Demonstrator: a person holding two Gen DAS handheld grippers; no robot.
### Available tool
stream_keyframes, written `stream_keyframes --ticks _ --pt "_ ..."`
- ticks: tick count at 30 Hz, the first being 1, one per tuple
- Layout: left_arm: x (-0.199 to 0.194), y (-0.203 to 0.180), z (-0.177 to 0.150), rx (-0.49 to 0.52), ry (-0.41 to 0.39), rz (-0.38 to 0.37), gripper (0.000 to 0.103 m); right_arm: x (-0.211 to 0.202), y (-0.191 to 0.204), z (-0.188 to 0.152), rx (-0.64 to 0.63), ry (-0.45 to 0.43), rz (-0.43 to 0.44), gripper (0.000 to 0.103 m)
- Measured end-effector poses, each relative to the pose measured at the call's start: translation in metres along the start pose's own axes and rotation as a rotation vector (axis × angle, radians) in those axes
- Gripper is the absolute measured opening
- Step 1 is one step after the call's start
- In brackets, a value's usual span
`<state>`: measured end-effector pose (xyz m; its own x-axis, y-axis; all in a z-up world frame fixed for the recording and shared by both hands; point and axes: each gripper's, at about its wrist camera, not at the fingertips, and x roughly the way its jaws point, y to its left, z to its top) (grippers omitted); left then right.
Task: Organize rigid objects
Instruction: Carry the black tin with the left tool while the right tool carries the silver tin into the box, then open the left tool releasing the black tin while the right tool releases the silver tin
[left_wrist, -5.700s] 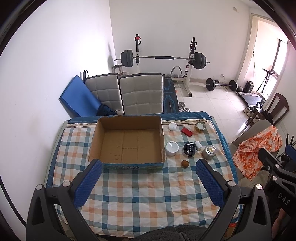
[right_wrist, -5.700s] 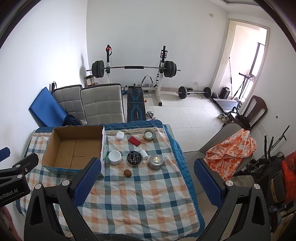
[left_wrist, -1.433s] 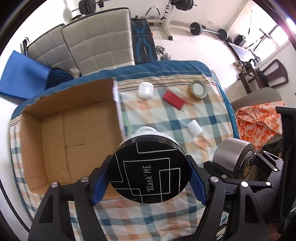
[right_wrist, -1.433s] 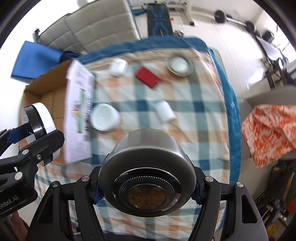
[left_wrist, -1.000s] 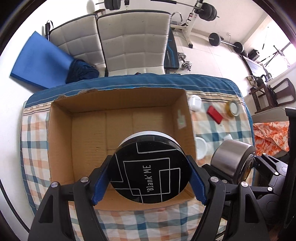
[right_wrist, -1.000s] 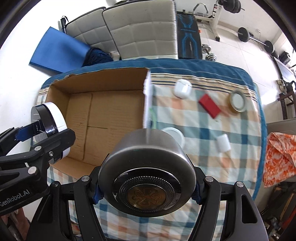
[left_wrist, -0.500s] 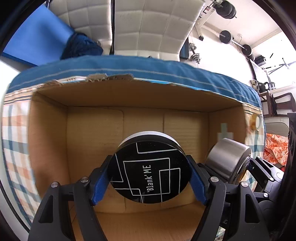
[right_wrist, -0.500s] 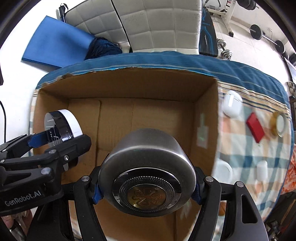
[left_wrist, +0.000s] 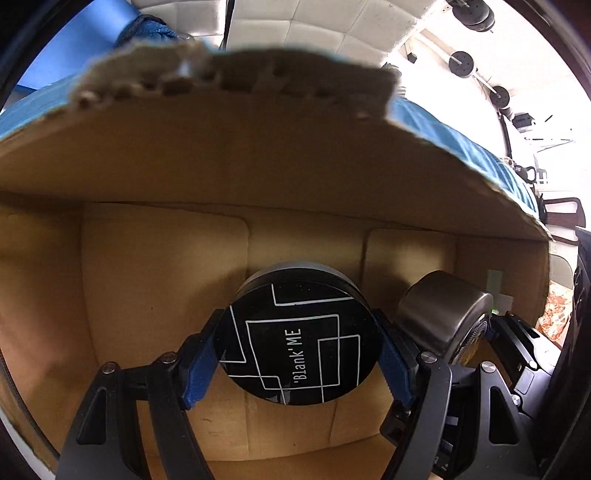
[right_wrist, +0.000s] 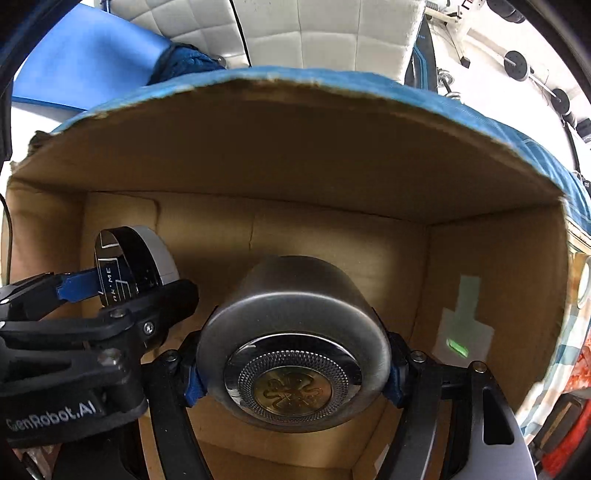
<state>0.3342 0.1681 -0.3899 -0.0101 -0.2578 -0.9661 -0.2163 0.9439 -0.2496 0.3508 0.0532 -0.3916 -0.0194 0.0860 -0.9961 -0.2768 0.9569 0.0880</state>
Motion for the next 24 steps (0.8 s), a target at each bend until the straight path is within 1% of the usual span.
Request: stream_keyframes --ticks 7,10,12,15,19,20,21,22,24 --pt "0.005 -0.003 0.000 -0.009 0.019 0.000 0.074 0.009 -0.001 0.005 0.015 0.017 0.003 0.074" --pt "0.003 -0.003 0.002 -0.028 0.026 0.000 0.075 0.003 0.001 0.003 0.016 0.007 0.001 0.075" --pt "0.001 -0.003 0.002 -0.037 0.033 0.010 0.075 0.002 0.001 0.005 0.022 0.017 0.002 0.076" --pt "-0.004 -0.007 0.000 -0.025 0.038 0.030 0.075 -0.002 0.000 0.006 0.032 0.026 0.017 0.076" --pt "-0.013 -0.009 -0.006 -0.028 0.042 0.026 0.076 -0.010 -0.003 0.006 0.037 0.032 0.027 0.077" --pt "-0.017 -0.008 -0.007 -0.027 0.043 0.021 0.078 -0.008 -0.003 0.000 0.035 0.031 0.031 0.078" --pt "-0.021 -0.008 -0.010 -0.030 0.038 0.023 0.084 -0.011 -0.003 -0.002 0.035 0.034 0.036 0.081" --pt "-0.024 -0.008 -0.013 -0.032 0.034 0.024 0.087 -0.013 -0.002 -0.004 0.038 0.035 0.044 0.083" --pt "-0.031 -0.009 -0.020 -0.038 0.029 0.037 0.095 -0.019 0.003 -0.009 0.035 0.044 0.065 0.092"
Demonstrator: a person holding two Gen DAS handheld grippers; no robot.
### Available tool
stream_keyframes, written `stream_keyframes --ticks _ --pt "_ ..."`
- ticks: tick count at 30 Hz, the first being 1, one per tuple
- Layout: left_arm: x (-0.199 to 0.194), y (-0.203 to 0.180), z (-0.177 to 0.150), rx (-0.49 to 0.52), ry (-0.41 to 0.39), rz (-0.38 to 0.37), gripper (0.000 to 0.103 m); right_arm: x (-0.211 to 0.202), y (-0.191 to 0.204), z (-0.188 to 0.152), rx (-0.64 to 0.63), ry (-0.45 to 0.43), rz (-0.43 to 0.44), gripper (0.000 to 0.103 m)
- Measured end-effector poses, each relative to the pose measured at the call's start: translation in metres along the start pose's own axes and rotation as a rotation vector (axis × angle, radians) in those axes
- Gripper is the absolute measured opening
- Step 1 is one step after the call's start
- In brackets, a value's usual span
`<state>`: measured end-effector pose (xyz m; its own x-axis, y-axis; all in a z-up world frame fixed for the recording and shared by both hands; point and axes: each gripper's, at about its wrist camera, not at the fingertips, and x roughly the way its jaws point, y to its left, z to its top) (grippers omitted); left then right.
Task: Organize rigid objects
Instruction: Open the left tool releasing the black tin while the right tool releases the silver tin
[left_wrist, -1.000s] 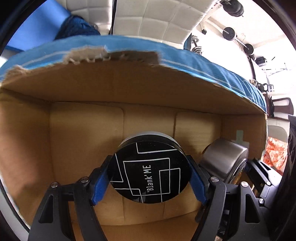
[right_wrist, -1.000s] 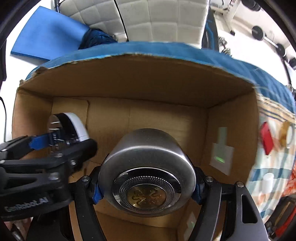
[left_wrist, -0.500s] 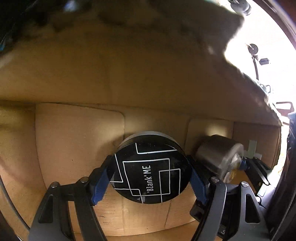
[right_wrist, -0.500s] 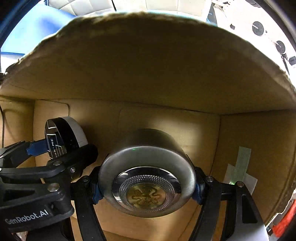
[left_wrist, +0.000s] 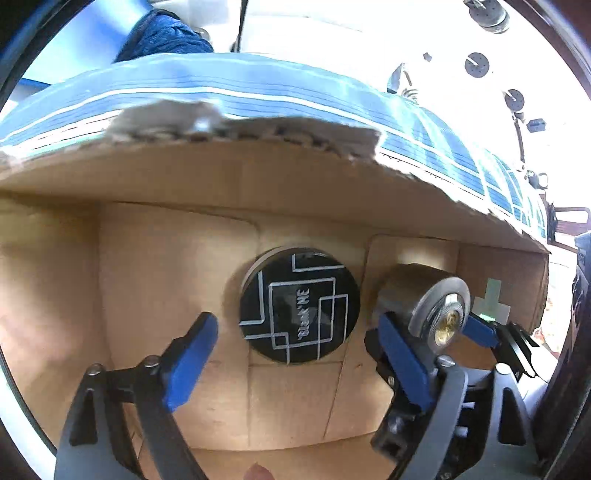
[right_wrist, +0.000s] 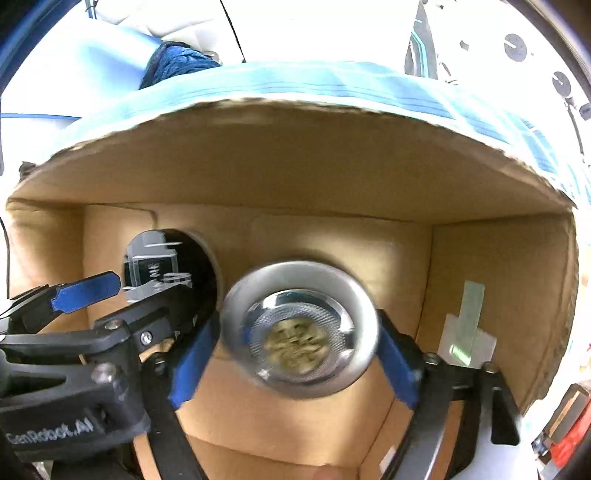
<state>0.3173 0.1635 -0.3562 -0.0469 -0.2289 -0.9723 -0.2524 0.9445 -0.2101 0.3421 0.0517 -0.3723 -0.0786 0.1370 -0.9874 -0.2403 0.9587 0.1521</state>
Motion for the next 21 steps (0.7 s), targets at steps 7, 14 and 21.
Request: stream_keyframes --ticks 7,14,21 --pt "-0.036 -0.003 -0.029 0.013 -0.055 0.033 0.103 -0.030 0.003 -0.014 0.012 -0.022 0.004 0.103" --pt "-0.069 -0.008 -0.074 0.026 -0.114 0.068 0.103 -0.059 0.005 -0.045 0.019 -0.031 -0.024 0.103" --pt "-0.102 0.007 -0.096 0.046 -0.163 0.091 0.103 -0.077 0.014 -0.083 -0.009 -0.072 -0.046 0.103"
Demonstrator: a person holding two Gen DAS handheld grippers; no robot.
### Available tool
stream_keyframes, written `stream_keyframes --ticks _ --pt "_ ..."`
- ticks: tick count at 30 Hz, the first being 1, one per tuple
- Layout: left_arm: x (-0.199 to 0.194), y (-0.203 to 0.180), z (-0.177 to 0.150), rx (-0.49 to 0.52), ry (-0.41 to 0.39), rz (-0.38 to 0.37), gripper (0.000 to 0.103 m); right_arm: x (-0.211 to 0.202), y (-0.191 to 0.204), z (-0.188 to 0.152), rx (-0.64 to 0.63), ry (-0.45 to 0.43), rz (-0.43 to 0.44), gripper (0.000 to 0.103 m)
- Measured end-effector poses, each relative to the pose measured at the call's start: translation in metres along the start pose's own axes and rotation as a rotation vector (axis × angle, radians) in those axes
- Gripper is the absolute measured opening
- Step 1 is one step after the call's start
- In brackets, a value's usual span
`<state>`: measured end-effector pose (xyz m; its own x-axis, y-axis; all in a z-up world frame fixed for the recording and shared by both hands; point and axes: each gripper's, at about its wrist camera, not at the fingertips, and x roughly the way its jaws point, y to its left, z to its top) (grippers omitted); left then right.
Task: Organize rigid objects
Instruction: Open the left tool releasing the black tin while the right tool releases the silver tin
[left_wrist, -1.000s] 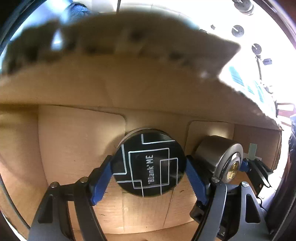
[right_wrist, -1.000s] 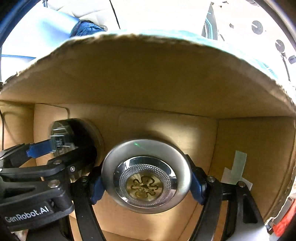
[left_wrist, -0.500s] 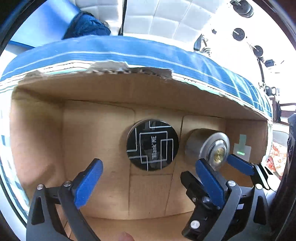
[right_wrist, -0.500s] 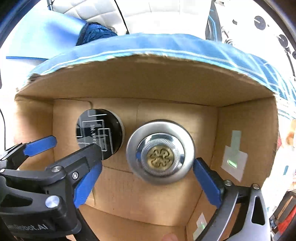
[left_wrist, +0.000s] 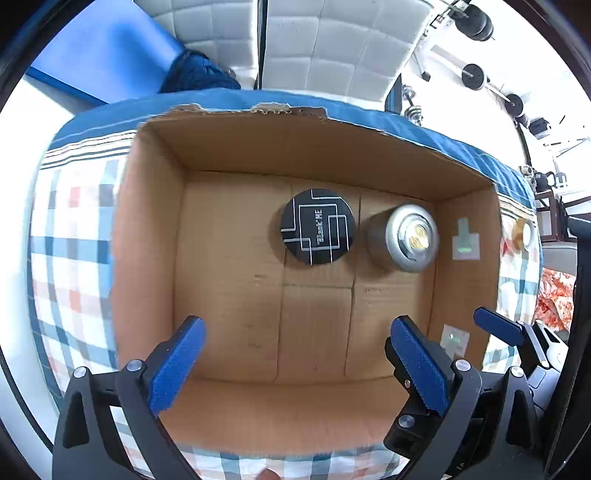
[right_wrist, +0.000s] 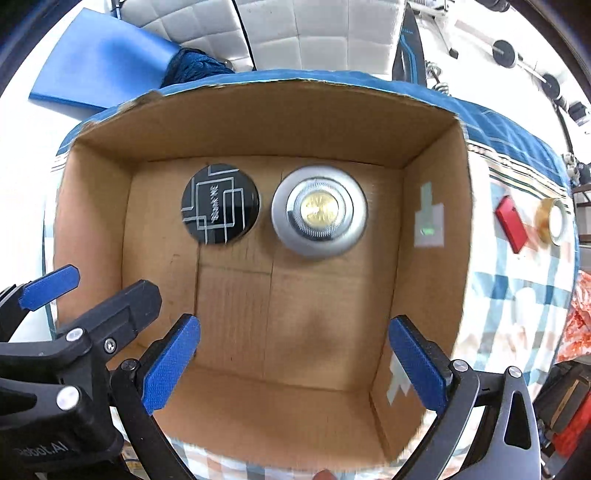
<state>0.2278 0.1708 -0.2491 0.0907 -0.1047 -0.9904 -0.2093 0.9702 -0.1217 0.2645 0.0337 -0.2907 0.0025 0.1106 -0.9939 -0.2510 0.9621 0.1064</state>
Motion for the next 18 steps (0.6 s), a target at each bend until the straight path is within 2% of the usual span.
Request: stream_keyframes --ticks 10,18 --pt "-0.039 -0.010 -0.045 0.026 -0.131 0.019 0.103 -0.047 0.010 -0.051 -0.011 -0.106 0.015 0.103" --pt "-0.064 -0.031 -0.074 0.057 -0.184 0.025 0.103 -0.077 0.007 -0.088 -0.027 -0.168 0.036 0.103"
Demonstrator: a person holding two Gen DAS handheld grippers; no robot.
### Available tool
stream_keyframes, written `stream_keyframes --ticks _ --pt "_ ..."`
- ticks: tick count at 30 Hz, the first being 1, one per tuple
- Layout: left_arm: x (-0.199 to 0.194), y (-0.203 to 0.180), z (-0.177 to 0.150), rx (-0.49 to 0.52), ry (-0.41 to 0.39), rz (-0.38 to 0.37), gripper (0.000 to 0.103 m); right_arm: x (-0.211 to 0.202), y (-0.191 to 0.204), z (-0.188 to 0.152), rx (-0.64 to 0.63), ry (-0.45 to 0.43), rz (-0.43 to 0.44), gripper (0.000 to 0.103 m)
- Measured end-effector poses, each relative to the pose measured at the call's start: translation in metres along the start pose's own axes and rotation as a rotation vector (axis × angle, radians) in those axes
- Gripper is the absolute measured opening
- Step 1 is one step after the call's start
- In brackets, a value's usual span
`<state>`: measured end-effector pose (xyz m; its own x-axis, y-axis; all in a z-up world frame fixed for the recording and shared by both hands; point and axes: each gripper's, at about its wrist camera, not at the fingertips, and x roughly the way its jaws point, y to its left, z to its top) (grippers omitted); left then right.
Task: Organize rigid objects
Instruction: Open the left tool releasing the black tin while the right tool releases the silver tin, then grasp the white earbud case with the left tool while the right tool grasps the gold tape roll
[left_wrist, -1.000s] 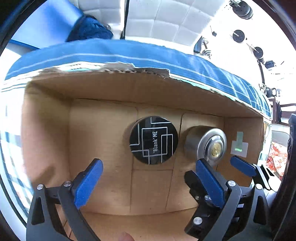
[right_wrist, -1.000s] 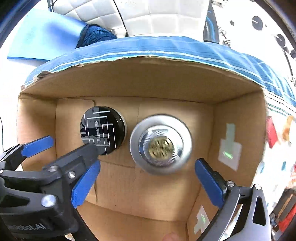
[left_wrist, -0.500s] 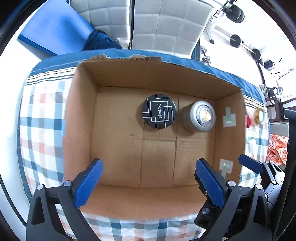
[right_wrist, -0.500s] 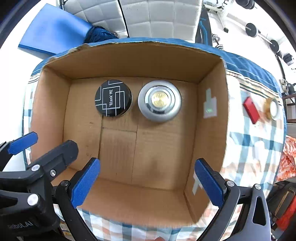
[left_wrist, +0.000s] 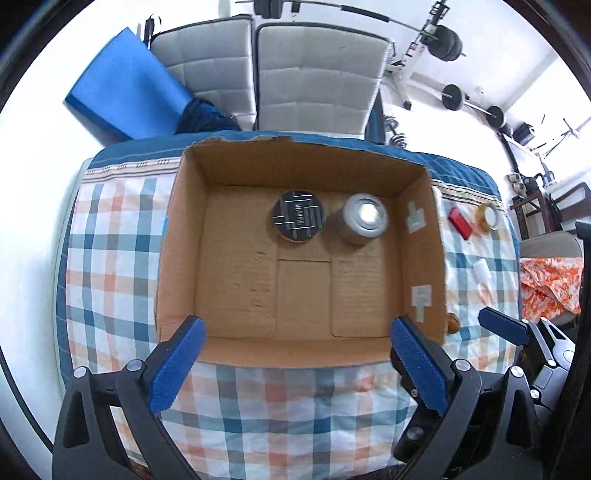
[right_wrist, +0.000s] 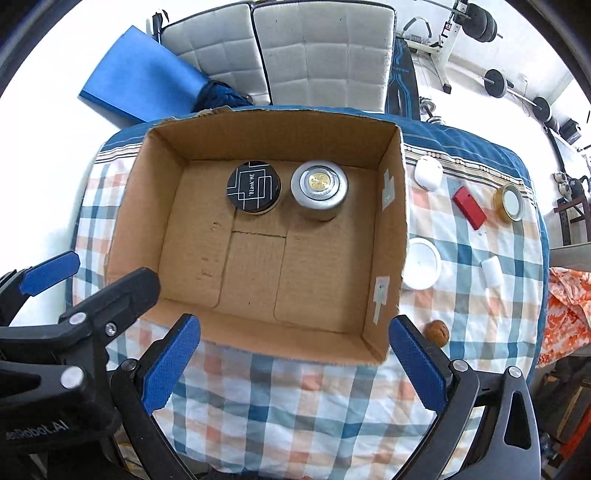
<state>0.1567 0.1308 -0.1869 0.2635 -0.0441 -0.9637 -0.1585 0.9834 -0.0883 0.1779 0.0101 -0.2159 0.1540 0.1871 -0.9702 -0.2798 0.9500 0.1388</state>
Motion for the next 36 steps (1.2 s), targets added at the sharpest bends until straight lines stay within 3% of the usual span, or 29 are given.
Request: stream_keyframes --ticks 7,14,19,24,28,33,36 --pt "-0.012 -0.041 -0.001 0.038 -0.006 -0.076 0.103 -0.025 -0.041 -0.015 0.056 -0.019 0.055 0.103" --pt "-0.001 -0.128 0.016 0.152 -0.007 -0.119 0.103 -0.046 -0.143 -0.022 0.170 -0.026 -0.014 0.103" --pt "0.042 -0.193 0.038 0.209 0.058 -0.106 0.103 -0.031 -0.226 -0.016 0.250 -0.004 -0.089 0.103" --pt "0.100 -0.236 0.060 0.254 0.128 -0.048 0.103 0.012 -0.290 -0.006 0.305 0.042 -0.046 0.102" --pt "0.141 -0.242 0.077 0.209 0.175 -0.014 0.103 0.044 -0.318 0.009 0.317 0.053 -0.044 0.100" --pt "0.176 -0.241 0.107 0.077 0.238 -0.097 0.103 0.075 -0.354 0.035 0.373 0.063 -0.036 0.094" --pt "0.194 -0.246 0.126 0.031 0.245 -0.088 0.103 0.086 -0.375 0.057 0.415 0.047 -0.026 0.094"
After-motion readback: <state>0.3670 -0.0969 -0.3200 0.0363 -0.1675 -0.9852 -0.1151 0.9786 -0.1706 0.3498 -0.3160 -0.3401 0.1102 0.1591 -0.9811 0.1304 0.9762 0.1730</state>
